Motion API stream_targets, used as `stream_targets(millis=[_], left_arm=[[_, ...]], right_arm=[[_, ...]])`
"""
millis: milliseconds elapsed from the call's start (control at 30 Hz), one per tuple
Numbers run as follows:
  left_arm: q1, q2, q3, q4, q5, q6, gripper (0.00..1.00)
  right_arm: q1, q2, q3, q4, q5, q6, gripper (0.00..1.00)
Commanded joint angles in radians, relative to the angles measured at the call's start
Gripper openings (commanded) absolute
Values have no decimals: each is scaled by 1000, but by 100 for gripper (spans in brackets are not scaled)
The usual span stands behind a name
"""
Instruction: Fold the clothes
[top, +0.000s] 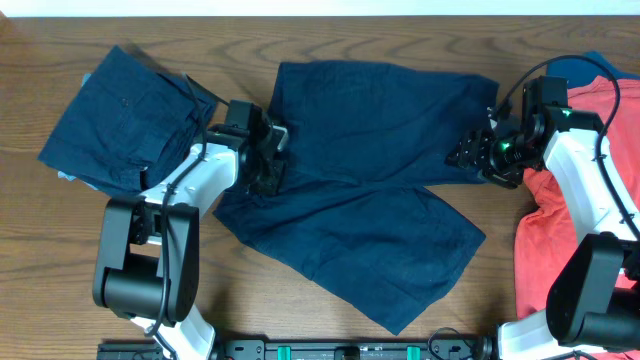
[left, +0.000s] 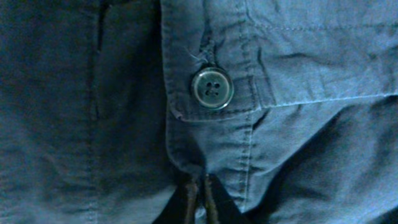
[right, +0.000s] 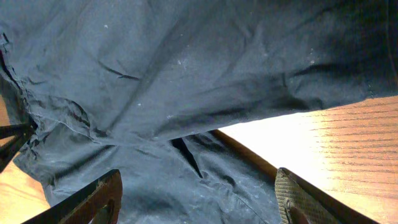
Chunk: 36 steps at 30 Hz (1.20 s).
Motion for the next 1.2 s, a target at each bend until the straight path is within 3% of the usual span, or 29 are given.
stream_targets(millis=[0, 267, 367, 533, 633, 700, 867, 1000, 1167], left_arm=[[11, -3, 6, -12, -62, -35, 6], [66, -119, 49, -28, -161, -132, 6], [77, -153, 49, -28, -164, -134, 6], [77, -165, 49, -26, -164, -134, 6], [77, -165, 49, -26, -164, -134, 6], [77, -165, 49, -27, -182, -134, 6], [77, -165, 49, -30, -244, -135, 6], [78, -165, 49, -31, -298, -159, 6], [78, -165, 49, -30, -321, -159, 6]], right_arm=[[10, 8, -7, -12, 28, 11, 77], [18, 8, -114, -19, 48, 11, 71], [47, 8, -193, -9, 38, -2, 63], [120, 8, -312, 63, 29, -7, 61], [163, 8, -357, 95, 22, -8, 51], [187, 8, -371, 95, 27, -8, 40], [195, 8, -372, 119, 93, 30, 1], [157, 8, -351, 183, 224, 124, 1], [98, 8, -303, 286, 224, 123, 1]])
